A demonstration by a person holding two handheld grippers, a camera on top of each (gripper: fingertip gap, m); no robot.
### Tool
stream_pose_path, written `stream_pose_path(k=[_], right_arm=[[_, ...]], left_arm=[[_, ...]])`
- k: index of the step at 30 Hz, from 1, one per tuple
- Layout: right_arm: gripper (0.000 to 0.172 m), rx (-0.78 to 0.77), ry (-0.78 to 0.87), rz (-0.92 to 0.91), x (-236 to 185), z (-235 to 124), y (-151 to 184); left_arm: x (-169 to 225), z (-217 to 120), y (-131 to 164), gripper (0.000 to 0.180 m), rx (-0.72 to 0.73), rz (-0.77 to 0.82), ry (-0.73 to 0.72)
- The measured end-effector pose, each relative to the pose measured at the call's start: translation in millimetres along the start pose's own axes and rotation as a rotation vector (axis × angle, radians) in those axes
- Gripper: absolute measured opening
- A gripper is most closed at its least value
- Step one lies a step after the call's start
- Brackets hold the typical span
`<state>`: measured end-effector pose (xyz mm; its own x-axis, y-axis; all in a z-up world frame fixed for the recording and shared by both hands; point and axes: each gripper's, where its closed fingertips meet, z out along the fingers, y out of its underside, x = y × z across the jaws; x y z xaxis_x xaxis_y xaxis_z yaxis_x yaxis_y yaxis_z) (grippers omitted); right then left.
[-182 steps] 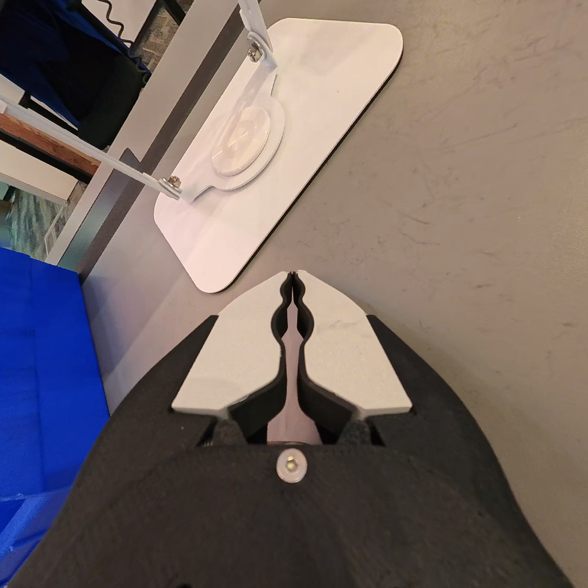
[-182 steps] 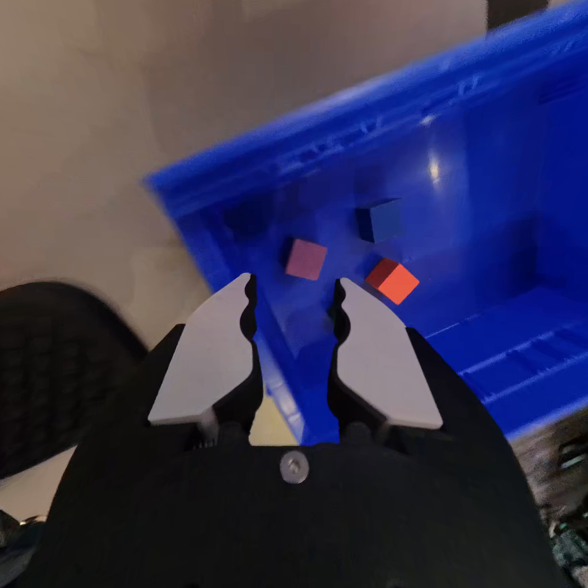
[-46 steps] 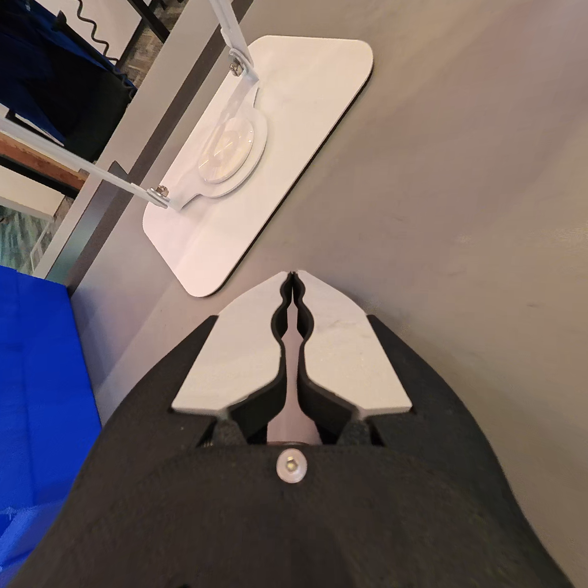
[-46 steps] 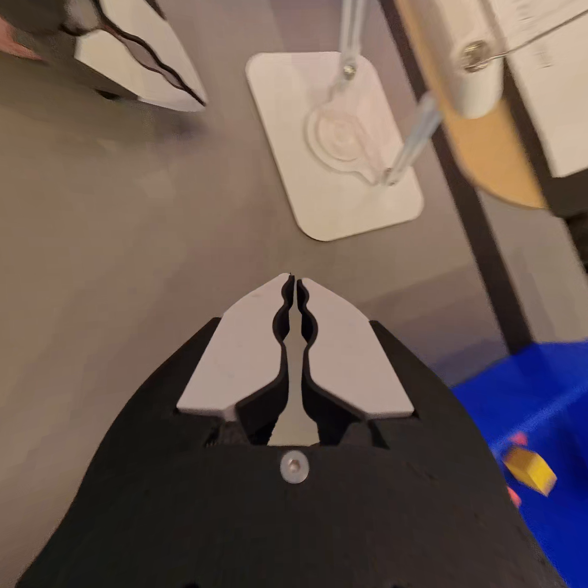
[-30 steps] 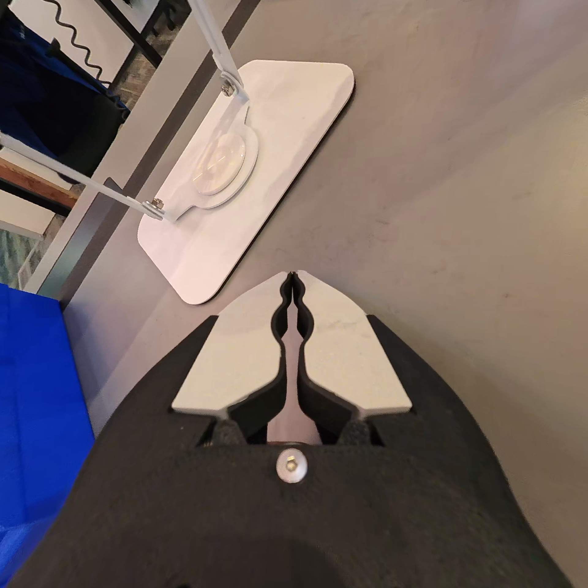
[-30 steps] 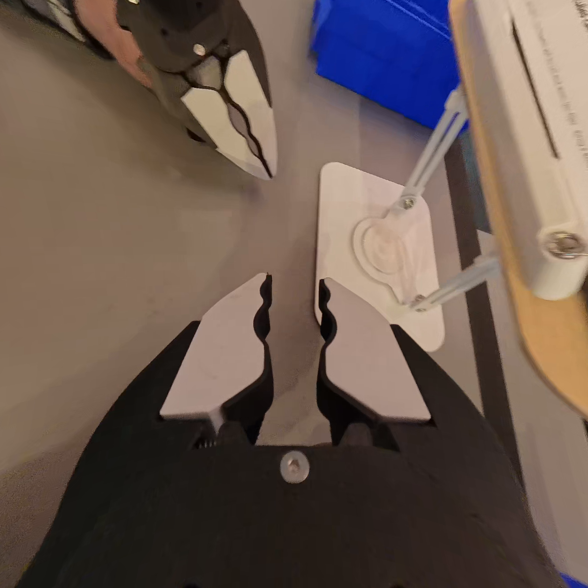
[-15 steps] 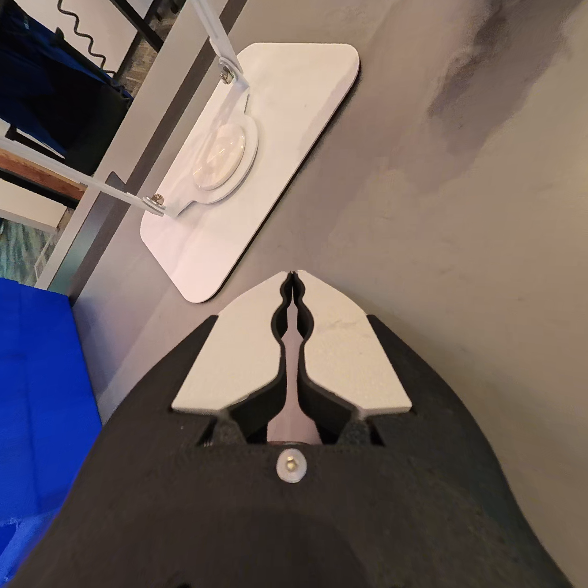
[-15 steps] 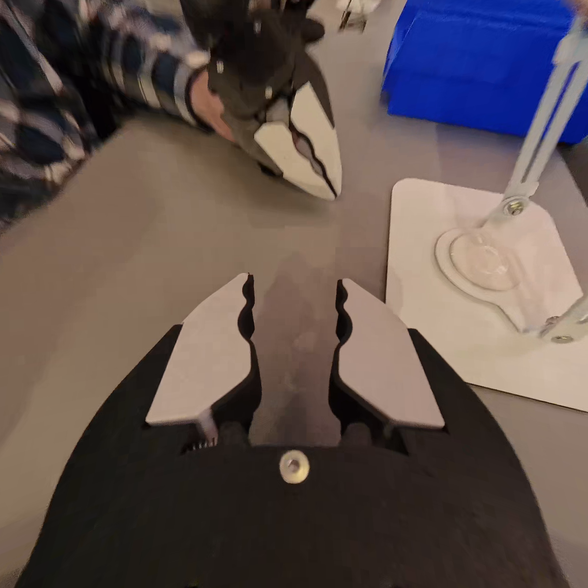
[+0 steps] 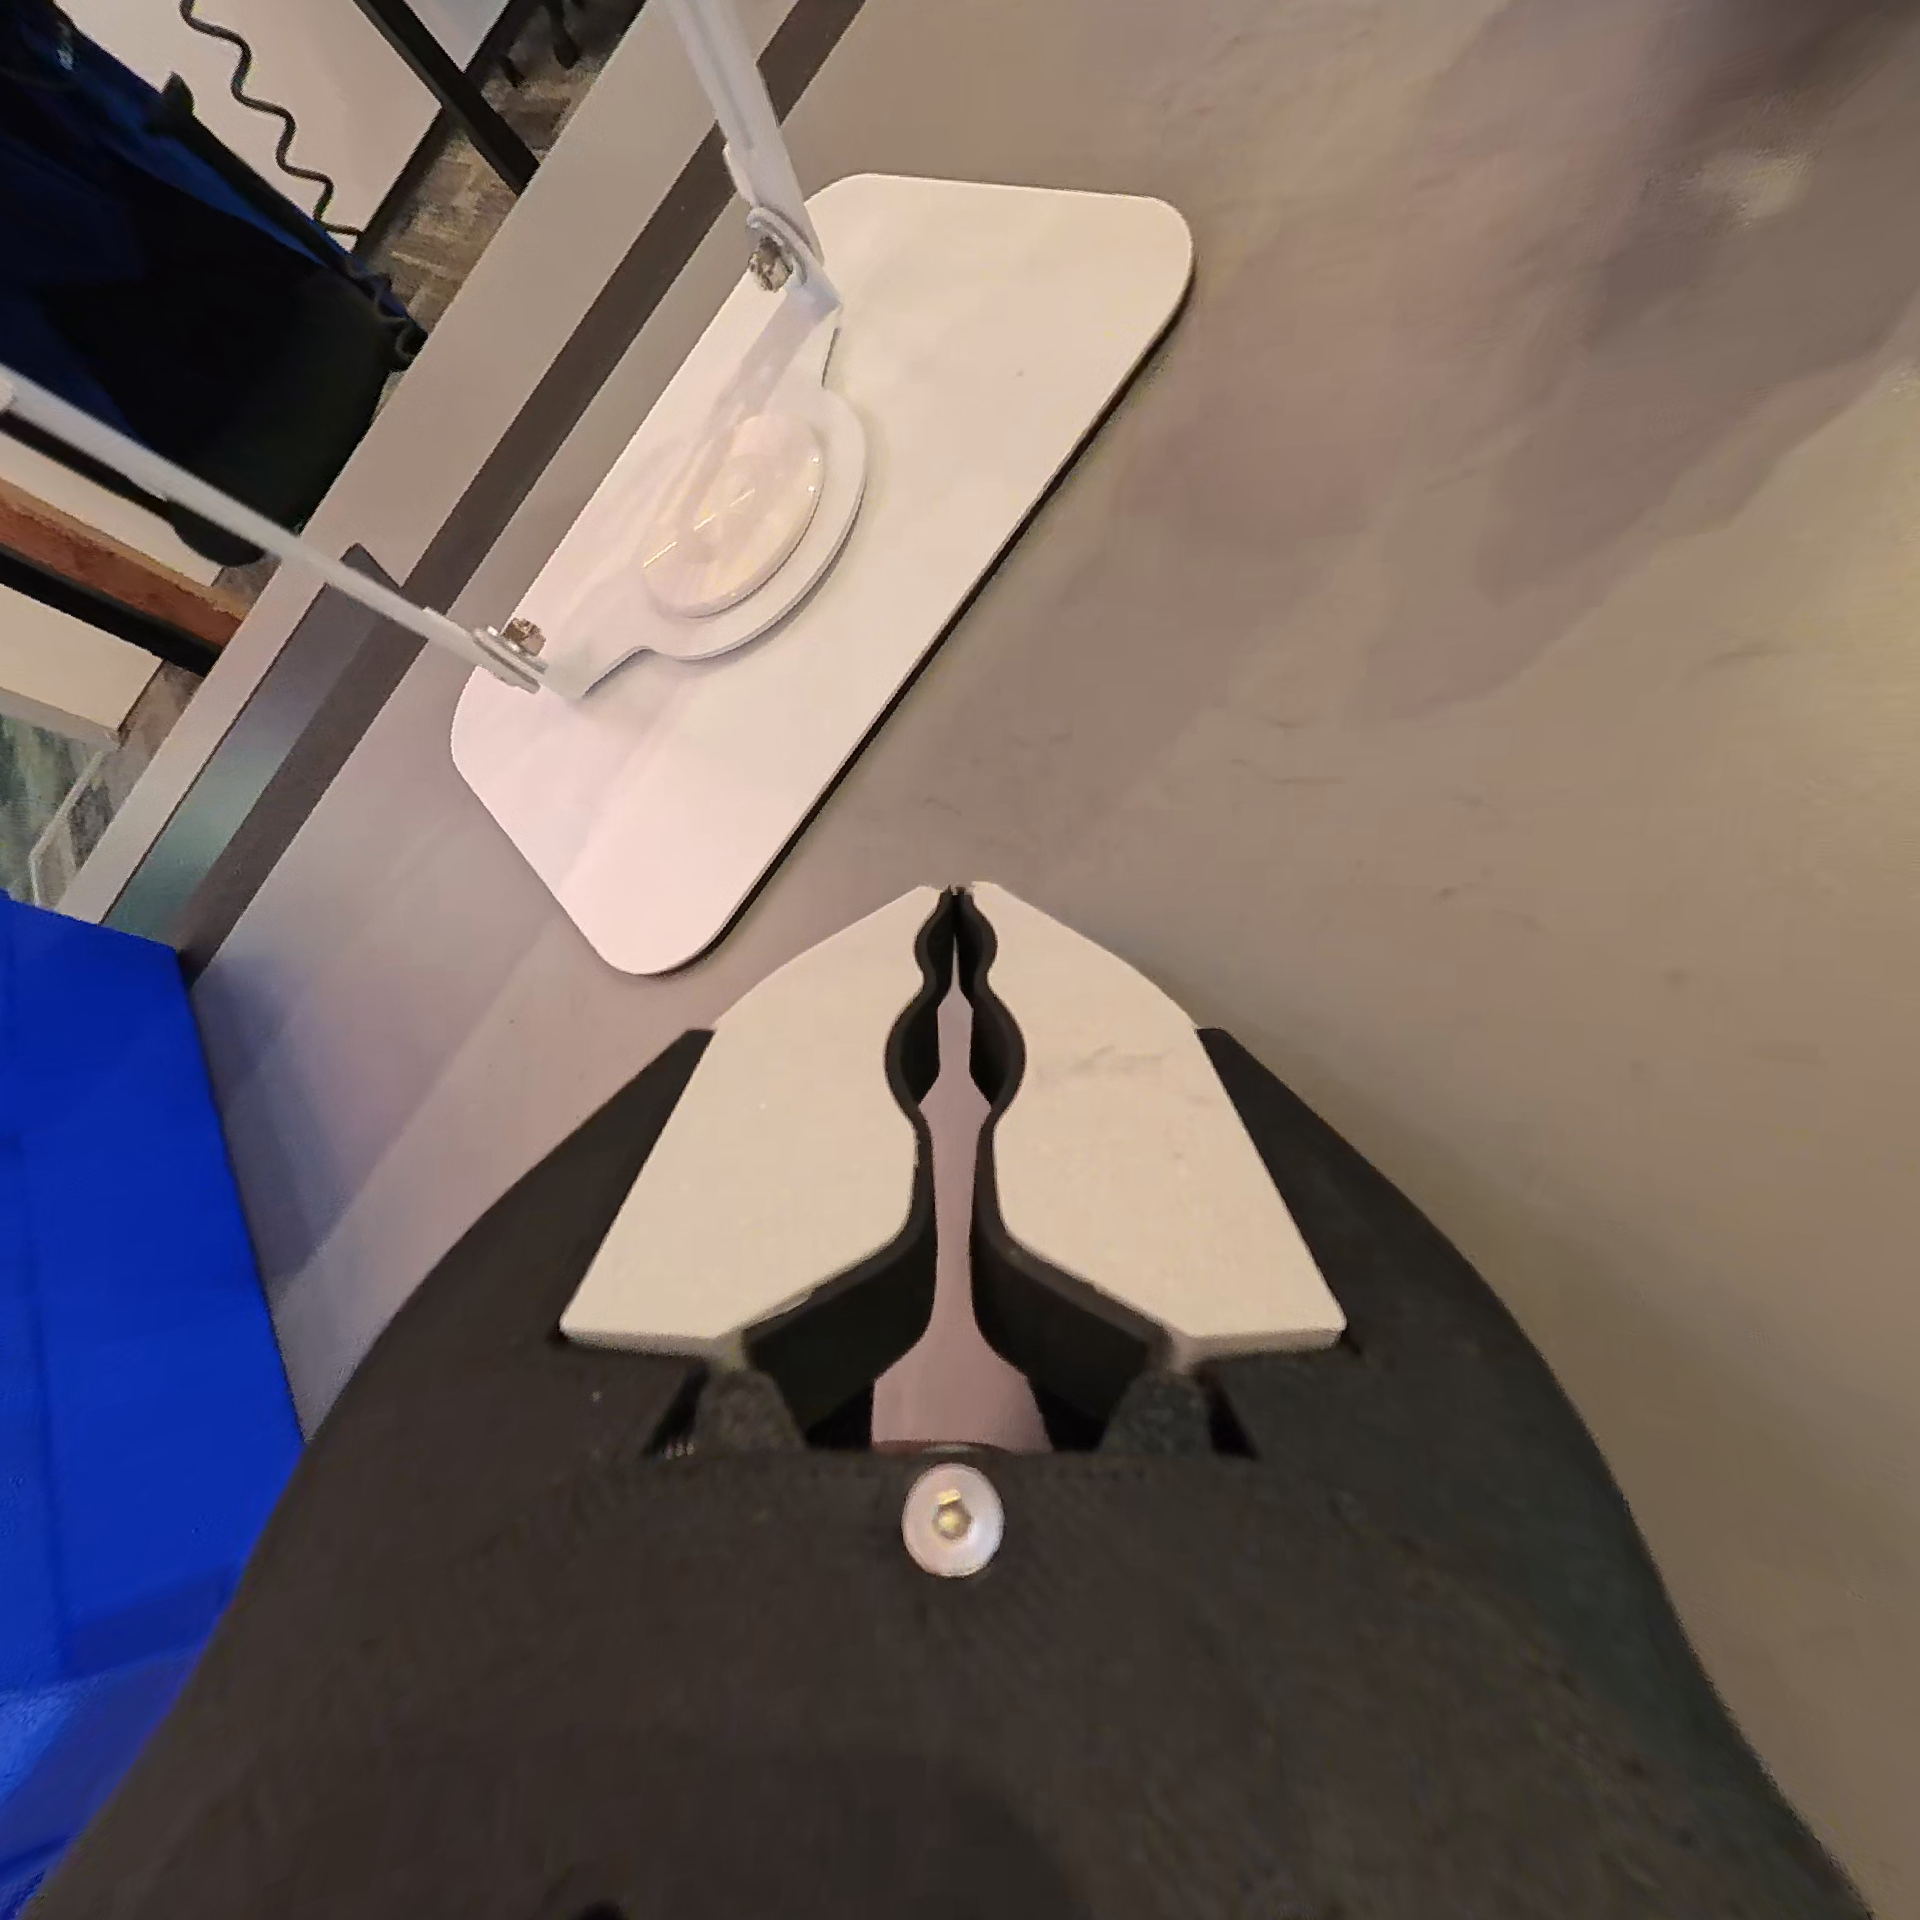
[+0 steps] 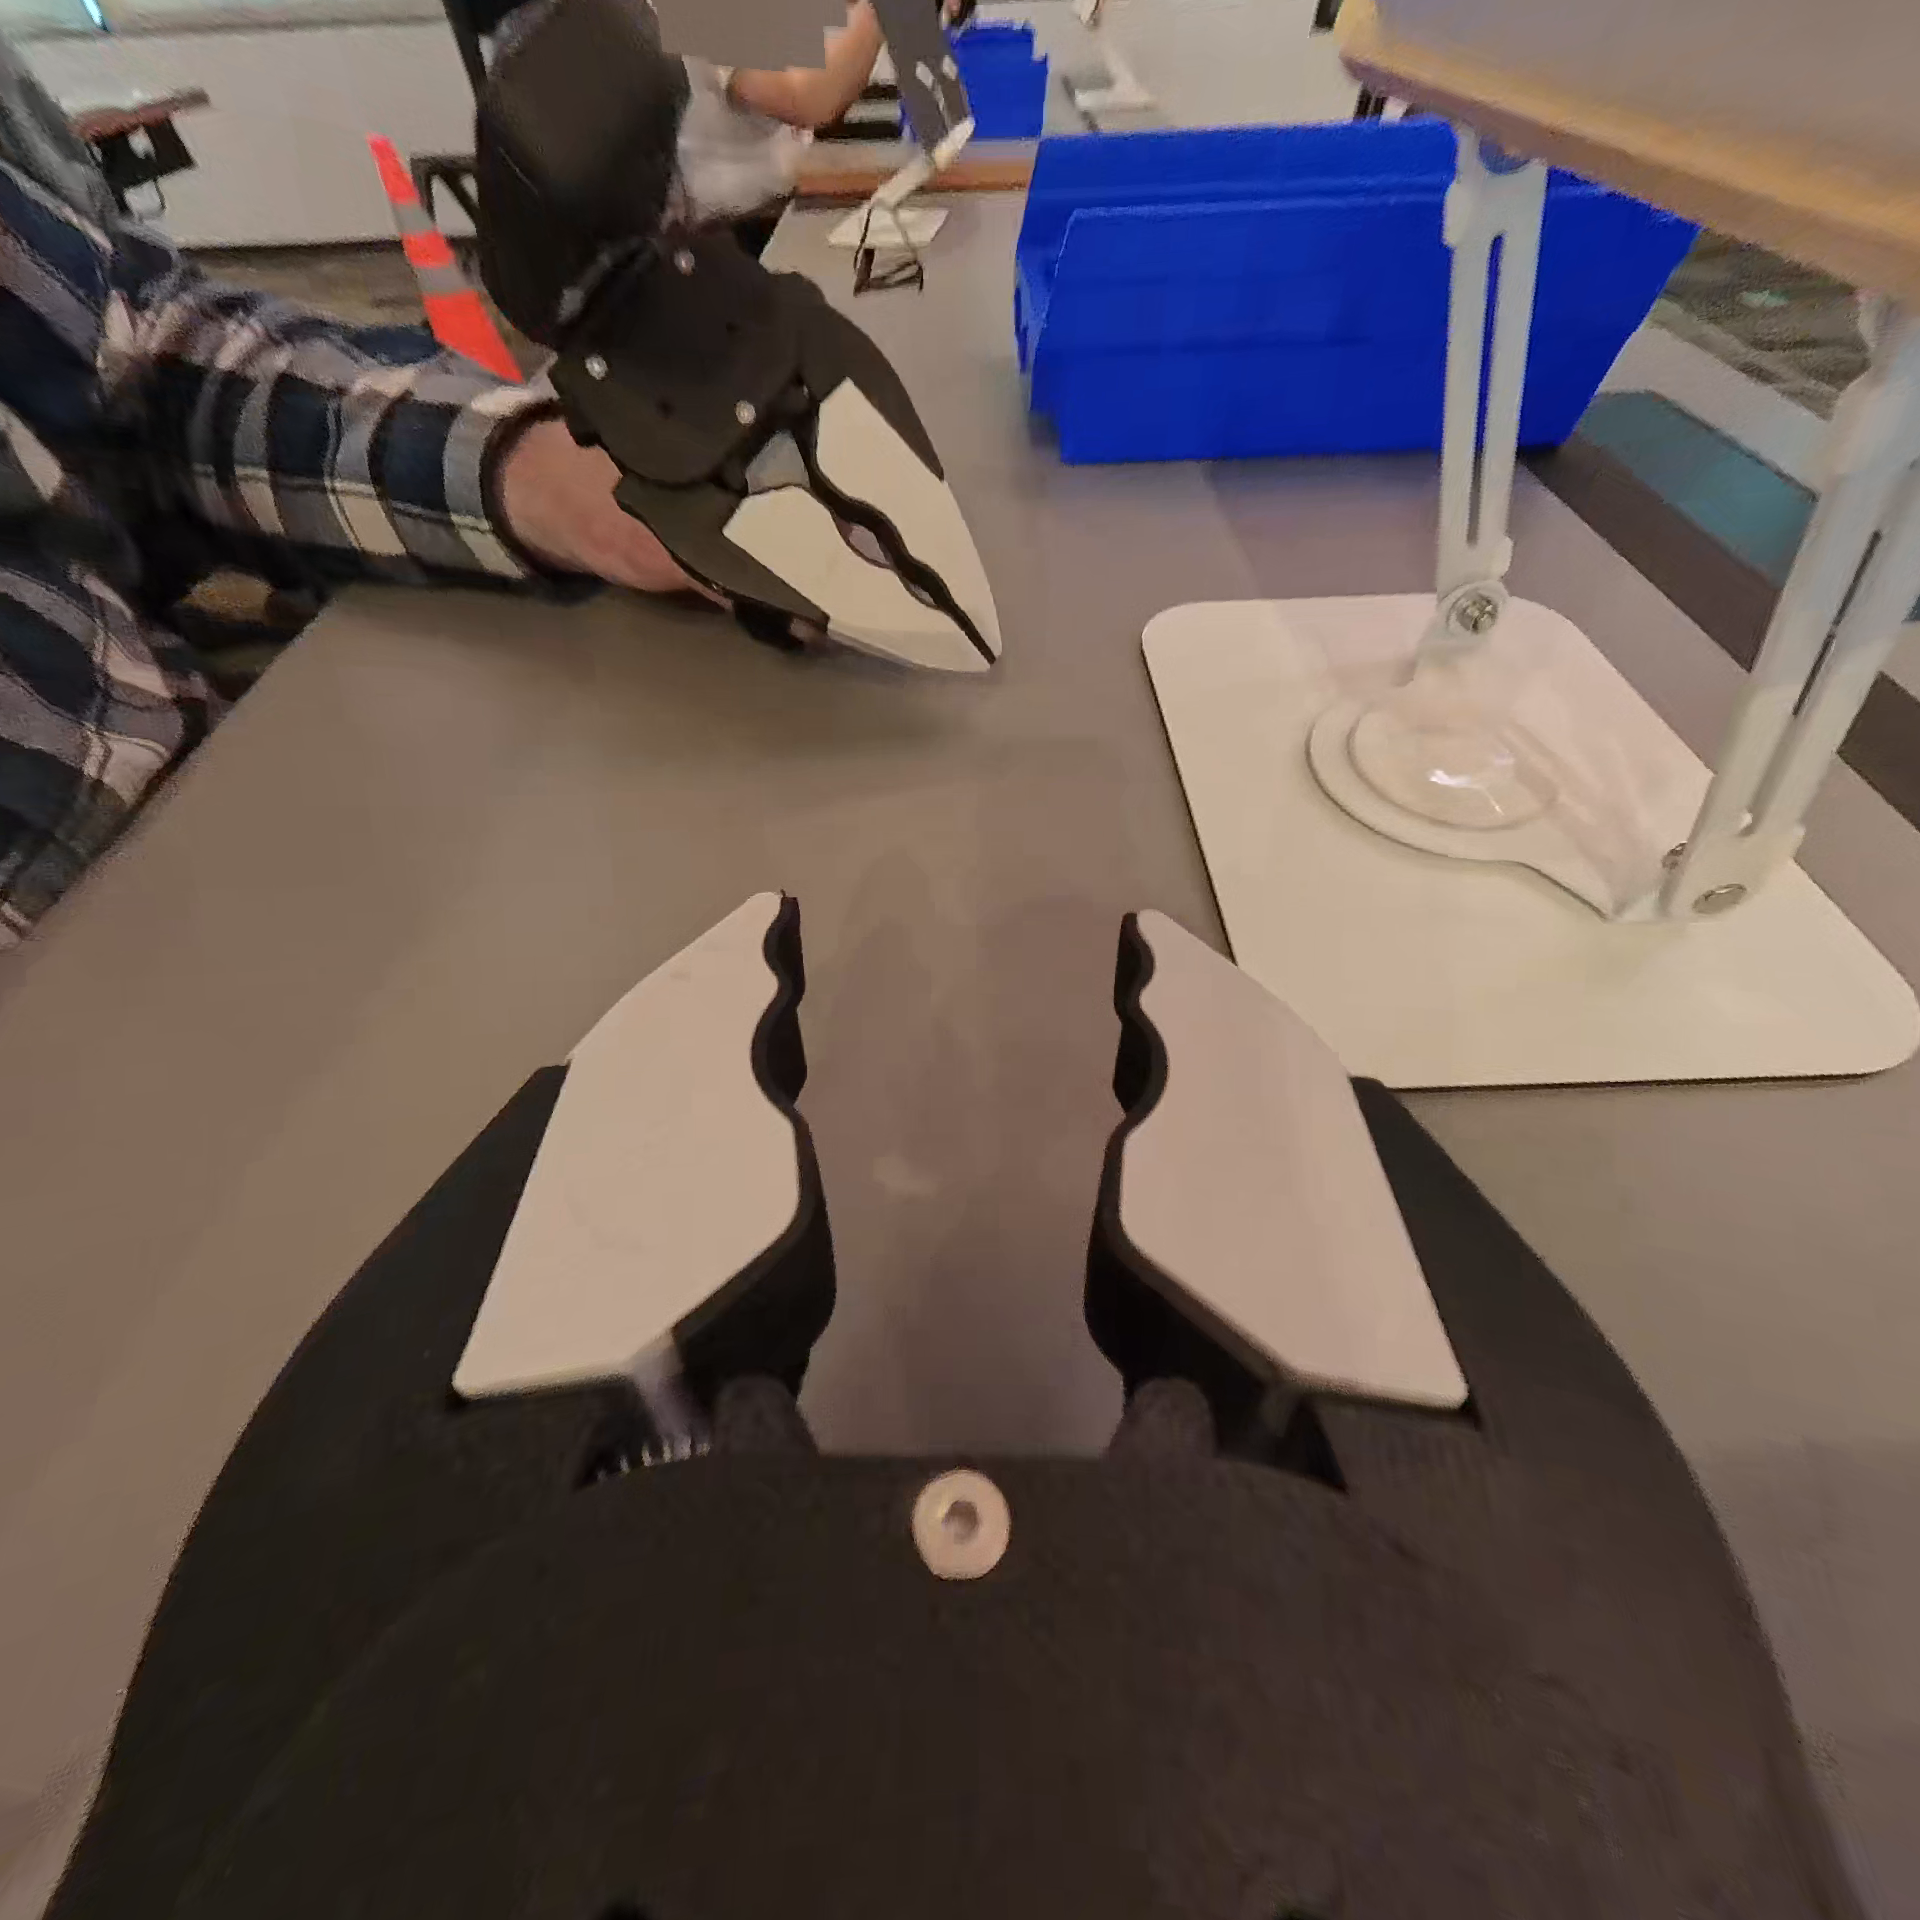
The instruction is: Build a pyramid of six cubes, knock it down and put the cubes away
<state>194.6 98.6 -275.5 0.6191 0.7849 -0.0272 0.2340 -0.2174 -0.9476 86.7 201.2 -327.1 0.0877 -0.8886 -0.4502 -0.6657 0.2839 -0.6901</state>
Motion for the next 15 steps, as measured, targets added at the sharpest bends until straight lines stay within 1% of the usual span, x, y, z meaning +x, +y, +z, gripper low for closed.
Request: stream_pose_path(k=[1, 6, 8, 10, 12, 14, 15], right_arm=[[0.058, 0.015, 0.012, 0.003, -2, -2, -2], [0.058, -0.008, 0.031, -0.026, -31, 6, 0], [0.058, -0.041, 0.078, -0.041, -28, 10, 0], [0.057, -0.059, 0.180, -0.046, -7, 8, -10], [0.058, -0.123, 0.351, -0.034, 32, 1, -17], [0.058, -0.089, 0.441, 0.043, 60, -3, -32], [0.063, -0.084, 0.476, 0.066, 70, -2, -36]], left_arm=[[-2, -1, 1, 0.000, 0.001, -0.011, -0.001], [-11, -10, 10, 0.000, 0.003, -0.081, 0.008], [-13, -13, 12, 0.000, 0.008, -0.097, 0.016], [-21, -15, 18, 0.000, -0.010, -0.088, -0.008], [-33, -15, 26, 0.000, -0.032, -0.071, -0.049], [-47, -15, 31, 0.000, -0.043, -0.109, -0.079], [-50, -14, 30, 0.000, -0.032, -0.152, -0.067]])
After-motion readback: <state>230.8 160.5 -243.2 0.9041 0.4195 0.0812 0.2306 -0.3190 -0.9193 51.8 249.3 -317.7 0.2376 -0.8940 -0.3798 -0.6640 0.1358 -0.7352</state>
